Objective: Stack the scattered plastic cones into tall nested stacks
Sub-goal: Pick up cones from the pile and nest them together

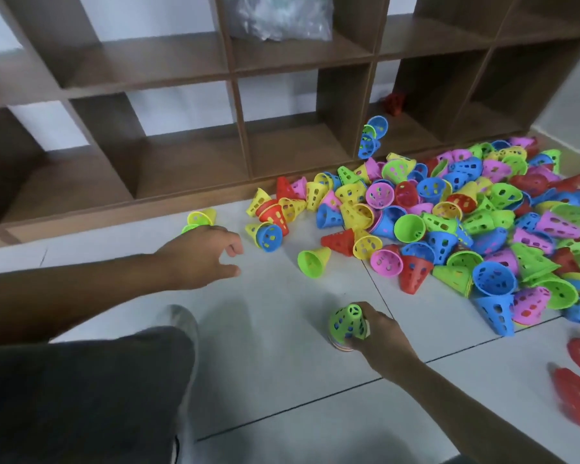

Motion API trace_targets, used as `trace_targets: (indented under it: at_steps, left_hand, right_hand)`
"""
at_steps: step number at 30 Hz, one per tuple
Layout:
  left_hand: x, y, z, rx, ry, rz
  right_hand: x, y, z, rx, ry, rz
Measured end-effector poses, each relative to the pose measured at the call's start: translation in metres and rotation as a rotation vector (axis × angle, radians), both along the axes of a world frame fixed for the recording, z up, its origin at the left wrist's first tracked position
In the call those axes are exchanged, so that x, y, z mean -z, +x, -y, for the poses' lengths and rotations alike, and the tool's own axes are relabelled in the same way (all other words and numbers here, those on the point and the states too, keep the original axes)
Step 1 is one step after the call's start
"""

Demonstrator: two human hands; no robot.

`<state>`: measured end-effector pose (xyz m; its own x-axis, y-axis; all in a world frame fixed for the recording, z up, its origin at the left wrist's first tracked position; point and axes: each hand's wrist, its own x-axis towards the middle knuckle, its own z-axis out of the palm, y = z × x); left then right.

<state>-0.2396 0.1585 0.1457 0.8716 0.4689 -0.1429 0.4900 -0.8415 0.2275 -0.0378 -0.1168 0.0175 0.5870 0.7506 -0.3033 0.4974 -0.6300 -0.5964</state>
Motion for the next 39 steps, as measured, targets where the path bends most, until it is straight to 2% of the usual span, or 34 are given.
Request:
trace_targets:
  at_steps: [8,14,19,21,23,26,29,34,36,39]
  left_hand:
    - [0.036,-0.025,-0.071,-0.151,-0.065,0.076]
    - [0.072,-0.044,-0.125,-0.229,-0.075,0.022]
    - [0.086,-0.057,-0.157,-0.328,-0.109,-0.050]
    - [0.085,-0.057,-0.168,-0.333,-0.108,-0.062]
    - [0.081,-0.055,-0.178,-0.338,-0.114,-0.056]
    - [0.079,-0.046,-0.191,-0.324,-0.120,-0.044]
    - [0.082,-0.029,-0.200,-0.291,-0.138,-0.026]
    - [0.096,-0.002,-0.214,-0.270,-0.165,-0.017]
    - [0.101,0.006,-0.216,-0.268,-0.177,-0.026]
    - [0.111,0.016,-0.224,-0.281,-0.196,-0.046]
  right_hand:
    - [0.003,-0.013,-0.080,0.005,0.030,-0.102]
    - [0.011,-0.021,-0.141,0.026,0.061,-0.296]
    - [0.004,-0.031,-0.163,0.088,0.108,-0.541]
    - [-0.006,-0.035,-0.165,0.036,0.061,-0.488]
    - [-0.019,-0.035,-0.165,-0.019,0.009,-0.349]
    - [-0.036,-0.023,-0.164,-0.046,0.059,-0.202]
    - [-0.044,-0.002,-0.171,-0.020,0.126,-0.077]
    - [-0.034,0.031,-0.182,0.101,0.070,0.129]
    - [-0.026,0.039,-0.182,0.148,0.000,0.148]
    - [-0.012,0.046,-0.187,0.232,-0.121,0.055]
